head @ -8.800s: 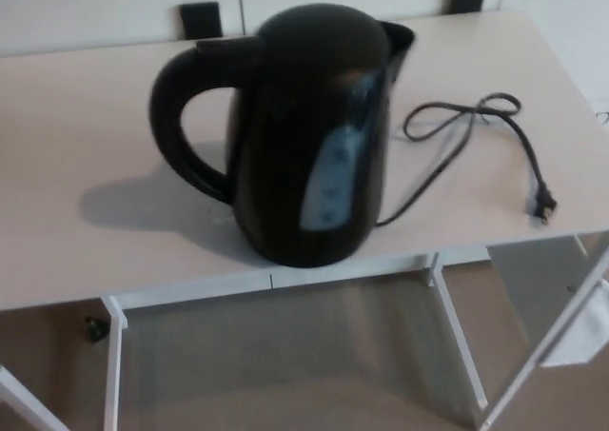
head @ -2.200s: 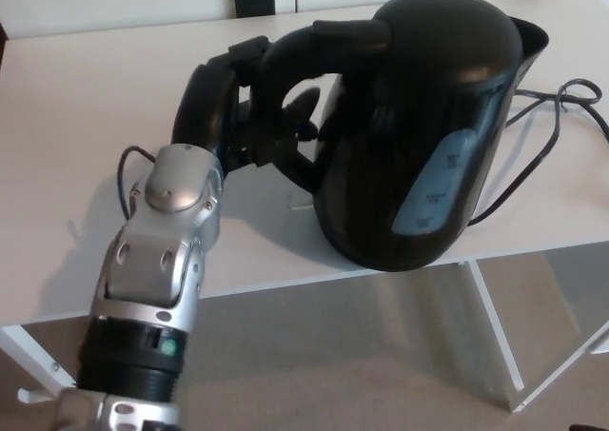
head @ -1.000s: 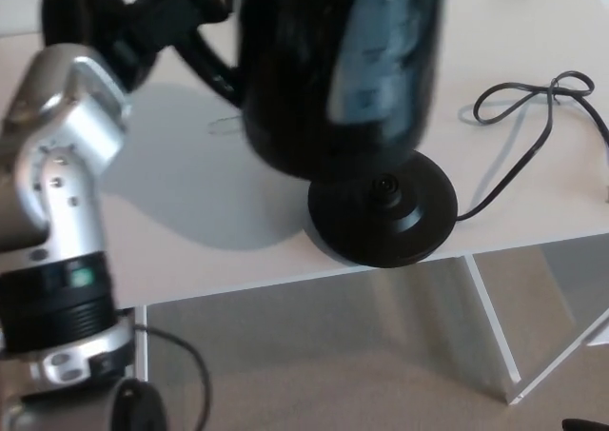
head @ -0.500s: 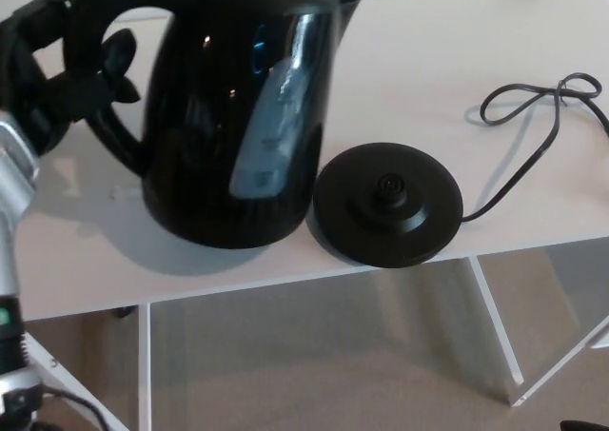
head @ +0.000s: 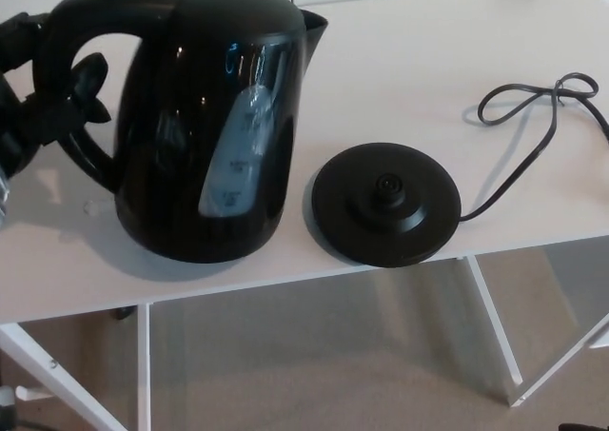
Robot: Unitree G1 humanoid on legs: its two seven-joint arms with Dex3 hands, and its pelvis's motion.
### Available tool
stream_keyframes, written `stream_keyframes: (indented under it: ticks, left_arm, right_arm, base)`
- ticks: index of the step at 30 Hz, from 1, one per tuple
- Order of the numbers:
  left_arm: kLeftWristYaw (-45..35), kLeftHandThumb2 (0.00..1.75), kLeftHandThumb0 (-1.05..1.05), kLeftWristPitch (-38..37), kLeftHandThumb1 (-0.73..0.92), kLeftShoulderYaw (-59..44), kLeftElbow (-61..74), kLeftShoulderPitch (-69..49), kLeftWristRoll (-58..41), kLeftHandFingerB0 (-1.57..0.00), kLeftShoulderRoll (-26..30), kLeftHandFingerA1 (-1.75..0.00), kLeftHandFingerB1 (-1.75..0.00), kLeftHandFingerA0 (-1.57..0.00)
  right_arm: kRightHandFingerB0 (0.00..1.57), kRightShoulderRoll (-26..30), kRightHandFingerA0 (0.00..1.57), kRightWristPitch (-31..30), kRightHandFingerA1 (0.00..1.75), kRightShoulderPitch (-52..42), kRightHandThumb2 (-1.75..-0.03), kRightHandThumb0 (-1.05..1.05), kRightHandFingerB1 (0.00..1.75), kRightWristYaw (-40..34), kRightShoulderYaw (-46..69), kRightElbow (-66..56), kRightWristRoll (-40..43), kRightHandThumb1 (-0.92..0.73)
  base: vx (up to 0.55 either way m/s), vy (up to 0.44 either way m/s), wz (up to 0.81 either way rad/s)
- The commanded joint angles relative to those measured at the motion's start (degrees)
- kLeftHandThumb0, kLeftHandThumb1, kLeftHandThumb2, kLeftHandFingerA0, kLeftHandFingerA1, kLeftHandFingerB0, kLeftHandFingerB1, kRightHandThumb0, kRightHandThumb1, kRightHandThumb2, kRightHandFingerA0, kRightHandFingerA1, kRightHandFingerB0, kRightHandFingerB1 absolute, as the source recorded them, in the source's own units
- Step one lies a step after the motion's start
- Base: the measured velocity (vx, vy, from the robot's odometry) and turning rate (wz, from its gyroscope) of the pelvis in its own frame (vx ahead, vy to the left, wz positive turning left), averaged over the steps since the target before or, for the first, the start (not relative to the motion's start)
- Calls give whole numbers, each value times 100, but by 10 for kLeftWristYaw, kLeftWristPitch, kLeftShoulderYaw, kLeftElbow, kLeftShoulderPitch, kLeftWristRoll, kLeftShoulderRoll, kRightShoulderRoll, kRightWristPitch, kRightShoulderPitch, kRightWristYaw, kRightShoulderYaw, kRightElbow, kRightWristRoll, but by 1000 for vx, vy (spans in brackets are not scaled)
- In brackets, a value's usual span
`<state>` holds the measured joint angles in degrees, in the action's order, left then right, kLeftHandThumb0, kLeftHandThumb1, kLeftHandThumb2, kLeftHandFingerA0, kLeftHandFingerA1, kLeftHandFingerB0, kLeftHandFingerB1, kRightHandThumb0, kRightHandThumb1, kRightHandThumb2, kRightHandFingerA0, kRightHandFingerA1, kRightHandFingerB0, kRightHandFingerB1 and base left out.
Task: The robot walk towards a table in front and uses its left hand to pick up the pot from the base and places it on the table
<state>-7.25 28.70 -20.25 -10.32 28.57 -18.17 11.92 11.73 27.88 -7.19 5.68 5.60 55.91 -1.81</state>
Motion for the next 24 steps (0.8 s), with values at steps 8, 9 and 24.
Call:
stream_keyframes:
  ticks: [8, 9, 24]
  left_arm:
    - [-105, 56, -69, -105, 51, 118, 11, -48, 59, 0, 77, 0, 0, 0]
    - [-110, 56, -69, -107, 51, 126, 13, -49, 61, 0, 84, 0, 0, 0]
    - [-165, 56, -80, -72, 51, 145, 25, -62, 38, 0, 129, 0, 0, 0]
  right_arm:
    - [66, 7, 97, -6, 52, -2, -62, -54, 43, 1, 6, -3, 6, -66]
    - [66, 7, 97, -4, 52, -3, -62, -54, 43, 0, 5, -4, 5, -66]
    - [68, 11, 98, -2, 52, 0, -62, -53, 44, -5, 0, -8, -4, -66]
  base:
    - [0, 0, 0]
    - [0, 0, 0]
    - [0, 0, 0]
